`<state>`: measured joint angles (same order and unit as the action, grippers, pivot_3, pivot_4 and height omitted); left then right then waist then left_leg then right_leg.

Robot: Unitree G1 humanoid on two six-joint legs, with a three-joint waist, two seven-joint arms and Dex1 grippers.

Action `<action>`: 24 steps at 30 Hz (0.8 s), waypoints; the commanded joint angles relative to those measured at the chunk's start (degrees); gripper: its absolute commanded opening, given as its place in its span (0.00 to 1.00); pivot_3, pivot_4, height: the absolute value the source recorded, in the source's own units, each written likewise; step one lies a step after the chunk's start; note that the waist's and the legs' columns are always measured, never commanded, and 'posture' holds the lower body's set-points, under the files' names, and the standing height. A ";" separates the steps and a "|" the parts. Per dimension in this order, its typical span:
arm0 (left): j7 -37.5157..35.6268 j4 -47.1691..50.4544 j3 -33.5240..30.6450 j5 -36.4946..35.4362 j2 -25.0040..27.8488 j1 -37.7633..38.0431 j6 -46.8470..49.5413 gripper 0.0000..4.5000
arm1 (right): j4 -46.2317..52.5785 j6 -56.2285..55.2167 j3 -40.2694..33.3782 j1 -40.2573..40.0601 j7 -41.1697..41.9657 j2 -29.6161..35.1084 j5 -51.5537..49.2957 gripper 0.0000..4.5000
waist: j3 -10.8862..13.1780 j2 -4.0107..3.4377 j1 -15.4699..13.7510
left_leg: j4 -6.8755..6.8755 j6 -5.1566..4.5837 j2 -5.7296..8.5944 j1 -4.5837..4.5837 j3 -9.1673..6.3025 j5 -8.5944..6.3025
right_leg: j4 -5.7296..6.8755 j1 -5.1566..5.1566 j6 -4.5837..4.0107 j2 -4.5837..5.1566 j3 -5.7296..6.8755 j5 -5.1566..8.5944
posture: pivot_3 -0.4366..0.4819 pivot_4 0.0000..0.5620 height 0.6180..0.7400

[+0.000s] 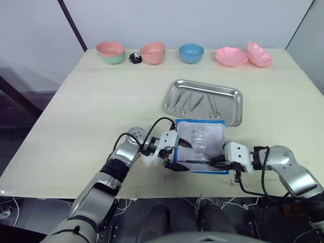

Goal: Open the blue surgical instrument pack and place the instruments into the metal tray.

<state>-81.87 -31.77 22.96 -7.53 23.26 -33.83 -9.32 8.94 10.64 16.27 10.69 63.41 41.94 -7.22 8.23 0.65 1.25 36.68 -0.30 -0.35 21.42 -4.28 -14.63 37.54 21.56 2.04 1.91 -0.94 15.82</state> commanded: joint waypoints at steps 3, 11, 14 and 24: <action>1.45 -6.19 2.18 5.58 2.47 3.49 3.44 1.00 | -2.16 0.85 1.13 -1.06 -1.65 -0.84 1.98 0.01 | 0.00 0.03 0.03 | -0.01 0.00 -0.04 -0.07 0.00 0.00 | 0.01 -0.01 0.00 0.02 0.00 0.00 | 0.48 0.27 1.00; 1.64 -6.00 1.99 5.56 2.48 3.63 3.53 1.00 | 3.82 1.39 -1.65 -1.07 -1.54 0.01 -0.47 0.01 | 0.07 -0.05 0.00 | -0.18 0.01 -0.06 -0.26 -0.01 0.00 | 0.03 -0.01 0.00 0.05 0.00 0.00 | 0.48 0.27 1.00; 1.70 -6.04 1.95 5.54 2.46 3.68 3.56 1.00 | 7.05 3.28 -2.76 -1.04 -1.80 0.80 -1.53 0.01 | 0.12 -0.10 -0.05 | -0.18 0.01 -0.04 -0.24 0.00 0.00 | 0.03 -0.01 0.00 0.05 0.00 0.00 | 0.48 0.27 1.00; 1.66 -6.40 2.01 5.60 2.07 3.54 3.47 1.00 | 13.99 8.77 -3.18 1.57 -1.41 5.44 -0.49 0.01 | 0.35 -0.12 -0.20 | -0.18 0.01 -0.02 -0.21 0.01 -0.01 | 0.01 0.00 0.00 0.11 0.01 0.00 | 0.48 0.27 1.00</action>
<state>-82.01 -31.32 22.64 -7.58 23.32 -33.68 -9.32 19.56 19.46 15.11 10.48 61.99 46.30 -7.51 8.58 0.53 1.04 36.50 -0.28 -0.37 21.22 -4.27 -14.64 37.55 21.57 2.03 2.03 -0.93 15.82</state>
